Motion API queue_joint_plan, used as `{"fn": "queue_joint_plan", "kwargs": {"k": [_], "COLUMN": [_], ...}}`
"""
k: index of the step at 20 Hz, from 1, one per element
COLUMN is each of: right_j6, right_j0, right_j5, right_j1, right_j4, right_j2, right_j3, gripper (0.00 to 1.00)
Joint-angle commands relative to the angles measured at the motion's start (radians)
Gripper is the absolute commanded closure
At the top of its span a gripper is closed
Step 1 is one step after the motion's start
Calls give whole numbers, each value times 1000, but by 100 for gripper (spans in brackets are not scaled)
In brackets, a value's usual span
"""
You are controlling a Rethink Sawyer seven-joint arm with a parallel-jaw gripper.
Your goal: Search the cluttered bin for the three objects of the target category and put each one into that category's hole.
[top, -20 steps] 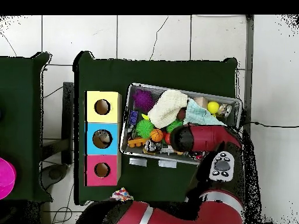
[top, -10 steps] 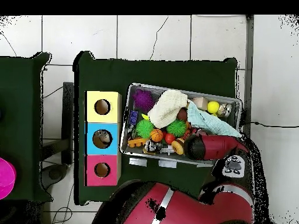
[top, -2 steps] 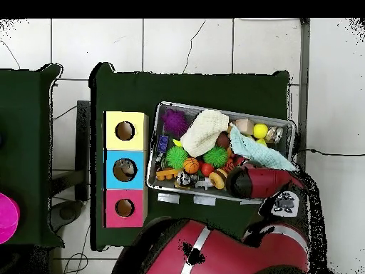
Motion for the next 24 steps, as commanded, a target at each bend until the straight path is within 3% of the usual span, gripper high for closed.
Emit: {"fn": "queue_joint_plan", "kwargs": {"k": [1,5,9,12,15,17,24], "right_j6": [214,179,125,51,9,56,212], "right_j0": [111,147,230,341,396,389,336], "right_j5": [-517,-628,-703,-803,-933,-1060,-1210], "right_j1": [244,272,325,388,417,398,313], "right_j4": [208,298,439,624,735,731,474], "right_j2": [-24,-68,-163,-274,-313,-286,-166], "right_j3": [-6,19,42,87,127,157,178], "gripper": [100,100,100,100,100,100,100]}}
